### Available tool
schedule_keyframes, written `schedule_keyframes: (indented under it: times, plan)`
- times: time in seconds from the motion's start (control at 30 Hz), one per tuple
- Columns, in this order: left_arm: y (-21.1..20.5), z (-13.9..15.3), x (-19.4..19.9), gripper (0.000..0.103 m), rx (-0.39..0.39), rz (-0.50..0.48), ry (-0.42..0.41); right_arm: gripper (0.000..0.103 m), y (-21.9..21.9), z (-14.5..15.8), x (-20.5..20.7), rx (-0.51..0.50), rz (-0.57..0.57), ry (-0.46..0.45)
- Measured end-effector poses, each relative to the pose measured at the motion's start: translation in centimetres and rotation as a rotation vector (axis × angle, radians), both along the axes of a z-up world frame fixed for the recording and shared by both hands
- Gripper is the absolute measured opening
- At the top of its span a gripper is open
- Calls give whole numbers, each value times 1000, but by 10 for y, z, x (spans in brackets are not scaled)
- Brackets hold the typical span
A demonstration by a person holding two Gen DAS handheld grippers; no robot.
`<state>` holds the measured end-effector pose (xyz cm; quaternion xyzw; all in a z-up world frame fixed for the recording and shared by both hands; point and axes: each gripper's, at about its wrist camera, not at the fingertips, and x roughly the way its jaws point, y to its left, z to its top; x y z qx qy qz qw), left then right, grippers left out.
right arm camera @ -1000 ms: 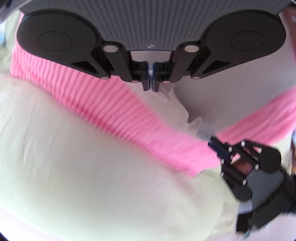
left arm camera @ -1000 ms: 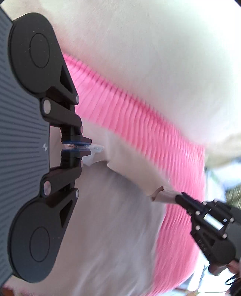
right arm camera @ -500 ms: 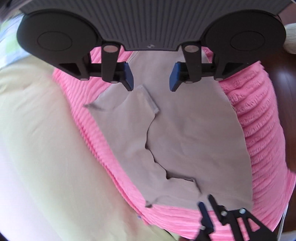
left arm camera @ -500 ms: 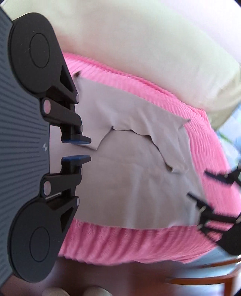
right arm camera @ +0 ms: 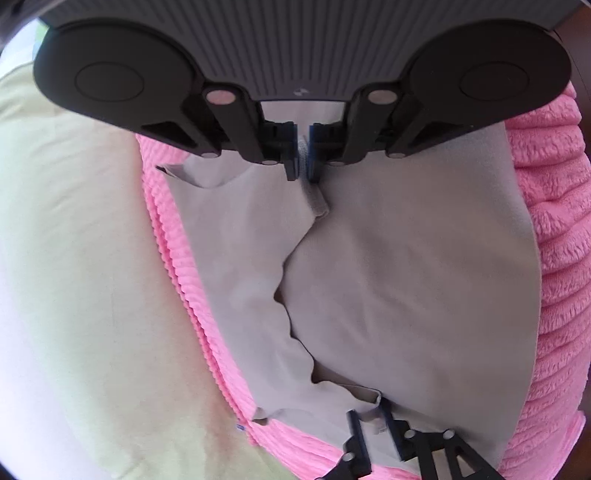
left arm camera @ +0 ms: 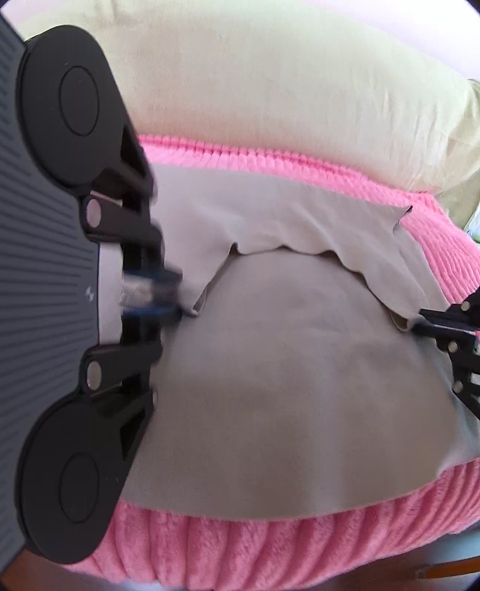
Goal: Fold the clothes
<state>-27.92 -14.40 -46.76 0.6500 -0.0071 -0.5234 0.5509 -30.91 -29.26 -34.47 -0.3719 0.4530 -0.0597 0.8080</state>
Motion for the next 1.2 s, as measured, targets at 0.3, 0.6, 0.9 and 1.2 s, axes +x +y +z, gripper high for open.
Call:
schedule_keyframes:
  times: [0.3, 0.6, 0.9, 1.2]
  plan:
    - [26, 25, -36, 2, -2, -31, 13, 0, 24, 32, -35, 57, 42, -9]
    - [35, 17, -46, 18, -21, -4, -58, 0, 45, 18, -52, 71, 9, 21]
    - [29, -2, -21, 21, 30, -55, -185, 0, 43, 15, -35, 71, -27, 16]
    - [22, -1, -14, 0, 60, -133, -168, 5, 48, 5, -38, 6, 30, 31]
